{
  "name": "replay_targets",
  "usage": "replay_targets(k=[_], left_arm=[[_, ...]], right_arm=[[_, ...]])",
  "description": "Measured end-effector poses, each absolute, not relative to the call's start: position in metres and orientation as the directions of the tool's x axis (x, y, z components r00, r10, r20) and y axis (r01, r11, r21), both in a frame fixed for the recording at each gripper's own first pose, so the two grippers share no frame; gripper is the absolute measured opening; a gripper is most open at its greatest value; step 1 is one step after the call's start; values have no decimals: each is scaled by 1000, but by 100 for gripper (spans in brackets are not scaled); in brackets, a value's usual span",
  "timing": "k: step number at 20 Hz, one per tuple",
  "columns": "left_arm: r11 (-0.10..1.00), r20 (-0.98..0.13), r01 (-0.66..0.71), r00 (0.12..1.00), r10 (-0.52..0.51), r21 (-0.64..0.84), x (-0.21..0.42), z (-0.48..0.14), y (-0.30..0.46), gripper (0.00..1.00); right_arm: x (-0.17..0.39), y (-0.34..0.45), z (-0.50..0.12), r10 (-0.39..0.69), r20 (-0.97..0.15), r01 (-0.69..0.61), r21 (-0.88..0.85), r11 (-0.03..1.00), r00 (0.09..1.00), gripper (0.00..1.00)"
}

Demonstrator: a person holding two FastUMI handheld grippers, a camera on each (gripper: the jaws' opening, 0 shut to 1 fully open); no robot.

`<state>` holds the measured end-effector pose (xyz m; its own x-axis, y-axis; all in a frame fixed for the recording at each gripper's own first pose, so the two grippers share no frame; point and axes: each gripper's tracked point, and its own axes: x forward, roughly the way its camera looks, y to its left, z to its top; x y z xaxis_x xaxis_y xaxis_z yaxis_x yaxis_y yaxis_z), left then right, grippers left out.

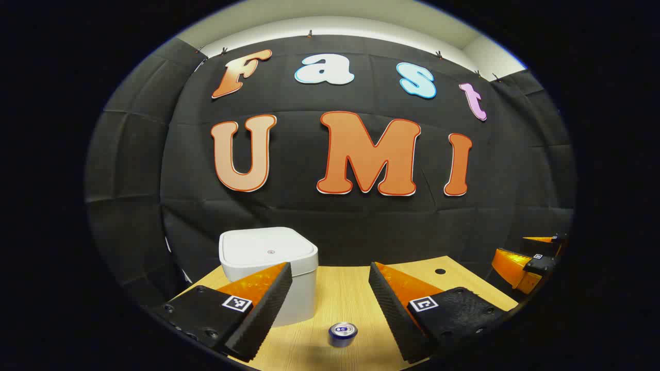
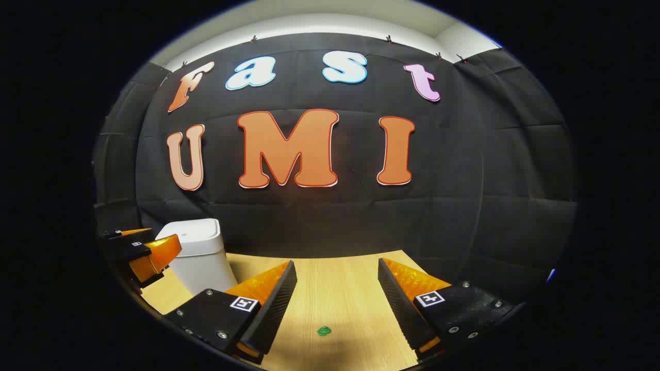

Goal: Press the lid of the desktop garbage bin to open it, pick up the crumpled paper on the desktop and throw it into the bin, then pick up the pop can on the desktop and drop it into the bin, and finally close the garbage bin lid.

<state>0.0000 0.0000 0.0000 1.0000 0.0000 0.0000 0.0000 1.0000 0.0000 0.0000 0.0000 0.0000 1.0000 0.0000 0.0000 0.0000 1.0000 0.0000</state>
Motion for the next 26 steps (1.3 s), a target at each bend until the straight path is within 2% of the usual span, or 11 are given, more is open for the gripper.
replay_targets(k=[17, 26], left_arm=[[999, 4, -33, 999, 33, -8, 11, 3, 5, 95], [999, -5, -7, 1000, 7, -41, 14, 4, -2, 95]], right_arm=[[15, 11, 3, 43, 1, -43, -10, 999, 999, 95], [19, 9, 6, 38, 6, -38, -19, 999, 999, 95]])
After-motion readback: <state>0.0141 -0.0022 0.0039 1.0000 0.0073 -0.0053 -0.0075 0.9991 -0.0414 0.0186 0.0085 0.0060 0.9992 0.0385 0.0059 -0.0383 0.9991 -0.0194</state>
